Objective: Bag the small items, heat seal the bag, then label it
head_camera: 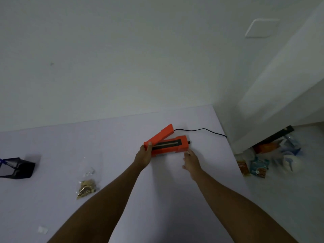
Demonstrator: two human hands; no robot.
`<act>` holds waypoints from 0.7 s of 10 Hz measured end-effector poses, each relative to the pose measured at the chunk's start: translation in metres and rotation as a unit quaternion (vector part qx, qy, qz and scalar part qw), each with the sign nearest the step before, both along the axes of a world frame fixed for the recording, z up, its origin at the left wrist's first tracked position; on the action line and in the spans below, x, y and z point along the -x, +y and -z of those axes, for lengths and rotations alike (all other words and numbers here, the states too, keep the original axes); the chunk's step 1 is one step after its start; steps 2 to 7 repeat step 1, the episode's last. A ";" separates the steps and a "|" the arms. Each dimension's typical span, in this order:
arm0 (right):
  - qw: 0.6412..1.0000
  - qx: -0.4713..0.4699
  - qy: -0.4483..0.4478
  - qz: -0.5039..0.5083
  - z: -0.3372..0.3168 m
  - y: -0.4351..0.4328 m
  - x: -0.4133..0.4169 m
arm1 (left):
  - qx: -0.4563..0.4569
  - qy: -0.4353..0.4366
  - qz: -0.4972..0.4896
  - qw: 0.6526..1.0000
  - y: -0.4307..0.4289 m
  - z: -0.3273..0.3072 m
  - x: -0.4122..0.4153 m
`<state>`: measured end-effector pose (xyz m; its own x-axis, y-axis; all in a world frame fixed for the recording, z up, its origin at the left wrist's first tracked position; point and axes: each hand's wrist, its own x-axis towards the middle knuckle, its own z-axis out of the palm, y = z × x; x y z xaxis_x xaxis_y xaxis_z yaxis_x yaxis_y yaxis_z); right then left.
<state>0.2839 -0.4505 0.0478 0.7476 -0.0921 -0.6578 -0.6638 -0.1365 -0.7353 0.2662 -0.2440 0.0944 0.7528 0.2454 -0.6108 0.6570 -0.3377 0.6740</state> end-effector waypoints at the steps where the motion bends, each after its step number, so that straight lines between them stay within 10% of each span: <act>1: 1.000 0.015 0.007 -0.017 0.000 0.004 0.023 | -0.010 -0.010 0.028 1.000 0.000 -0.021 0.022; 7: 1.000 0.015 0.007 -0.017 0.000 0.004 0.023 | -0.010 -0.010 0.028 1.000 0.000 -0.021 0.022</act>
